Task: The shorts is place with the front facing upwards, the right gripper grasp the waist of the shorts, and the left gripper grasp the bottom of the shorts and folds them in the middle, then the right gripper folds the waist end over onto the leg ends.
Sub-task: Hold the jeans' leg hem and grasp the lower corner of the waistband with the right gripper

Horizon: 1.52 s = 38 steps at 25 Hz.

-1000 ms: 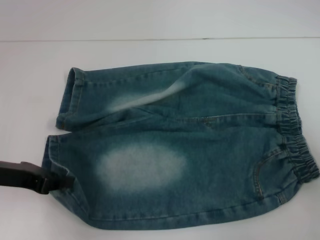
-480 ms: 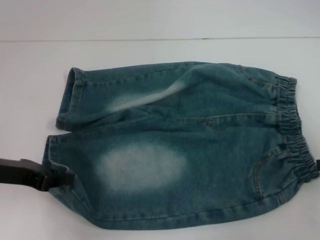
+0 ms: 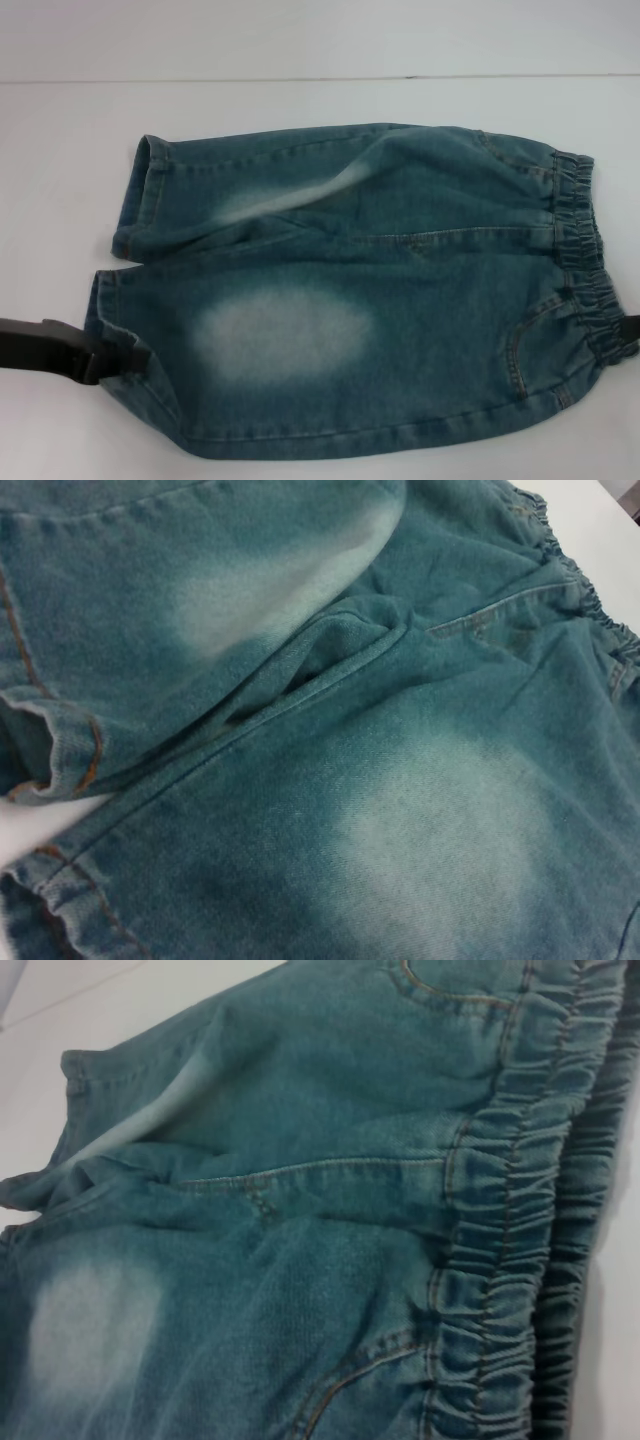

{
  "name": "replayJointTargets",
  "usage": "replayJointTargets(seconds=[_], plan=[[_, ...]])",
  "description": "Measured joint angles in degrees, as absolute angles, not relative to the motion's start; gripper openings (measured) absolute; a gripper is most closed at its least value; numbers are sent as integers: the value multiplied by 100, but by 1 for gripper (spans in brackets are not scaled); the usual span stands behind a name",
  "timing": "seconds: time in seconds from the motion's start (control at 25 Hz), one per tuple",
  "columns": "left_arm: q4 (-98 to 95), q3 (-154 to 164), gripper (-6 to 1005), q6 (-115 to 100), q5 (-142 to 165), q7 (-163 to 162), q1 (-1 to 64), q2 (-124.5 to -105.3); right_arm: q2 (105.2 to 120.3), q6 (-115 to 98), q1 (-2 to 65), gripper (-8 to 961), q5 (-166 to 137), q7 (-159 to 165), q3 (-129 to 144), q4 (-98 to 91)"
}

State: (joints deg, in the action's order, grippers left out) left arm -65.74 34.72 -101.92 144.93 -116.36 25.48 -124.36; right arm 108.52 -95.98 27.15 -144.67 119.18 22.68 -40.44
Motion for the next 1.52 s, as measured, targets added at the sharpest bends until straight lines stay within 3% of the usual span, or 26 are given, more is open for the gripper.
replayJointTargets(seconds=[1.52], plan=[[-6653, 3615, 82, -10221, 14396, -11672, 2540, -12445, 11049, -9342, 2787, 928, -14407, 11862, 2261, -3965]])
